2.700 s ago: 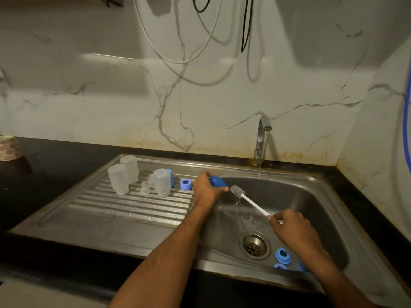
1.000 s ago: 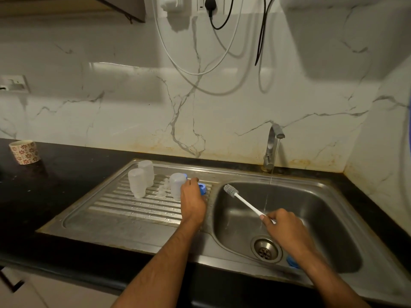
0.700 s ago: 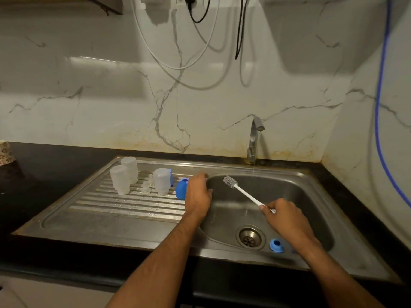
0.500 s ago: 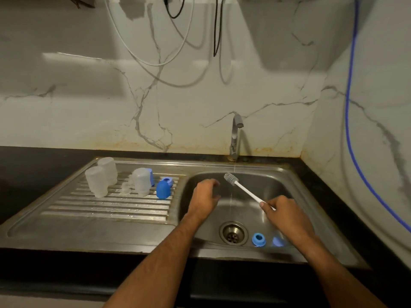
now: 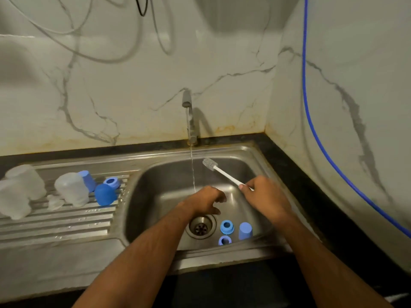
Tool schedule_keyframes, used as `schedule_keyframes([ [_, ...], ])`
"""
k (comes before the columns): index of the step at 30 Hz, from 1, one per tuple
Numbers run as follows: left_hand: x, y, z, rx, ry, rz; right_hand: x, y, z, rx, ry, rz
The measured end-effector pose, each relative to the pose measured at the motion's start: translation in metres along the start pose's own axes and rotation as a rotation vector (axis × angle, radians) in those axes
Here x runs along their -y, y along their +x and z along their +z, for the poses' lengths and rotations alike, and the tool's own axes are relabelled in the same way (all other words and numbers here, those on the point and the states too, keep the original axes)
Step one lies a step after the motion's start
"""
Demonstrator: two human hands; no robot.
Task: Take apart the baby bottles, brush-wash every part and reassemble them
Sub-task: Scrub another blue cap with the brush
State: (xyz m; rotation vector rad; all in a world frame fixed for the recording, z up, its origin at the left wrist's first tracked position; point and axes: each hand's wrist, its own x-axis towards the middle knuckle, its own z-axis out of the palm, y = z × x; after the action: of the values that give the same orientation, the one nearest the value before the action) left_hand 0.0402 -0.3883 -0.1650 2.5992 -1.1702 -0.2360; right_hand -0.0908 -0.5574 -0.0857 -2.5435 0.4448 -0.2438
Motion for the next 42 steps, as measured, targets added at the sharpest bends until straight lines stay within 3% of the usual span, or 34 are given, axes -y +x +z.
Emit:
schedule_keyframes([
  [6,0.007,0.041,0.027,0.191,0.05,0.082,-0.012,0.028,0.013,-0.011,0.001,-0.017],
  [18,0.001,0.059,0.084,0.371,0.1,0.112,-0.033,0.045,0.041,0.0,-0.074,-0.014],
  [31,0.008,0.05,0.061,0.232,0.099,0.039,-0.038,0.032,0.045,0.054,-0.086,0.015],
  [35,0.012,0.034,0.046,0.203,0.082,-0.058,-0.026,0.025,0.047,0.047,-0.067,-0.013],
  [42,0.026,0.008,0.011,-0.043,-0.084,-0.286,-0.008,0.02,0.031,0.011,-0.054,-0.025],
])
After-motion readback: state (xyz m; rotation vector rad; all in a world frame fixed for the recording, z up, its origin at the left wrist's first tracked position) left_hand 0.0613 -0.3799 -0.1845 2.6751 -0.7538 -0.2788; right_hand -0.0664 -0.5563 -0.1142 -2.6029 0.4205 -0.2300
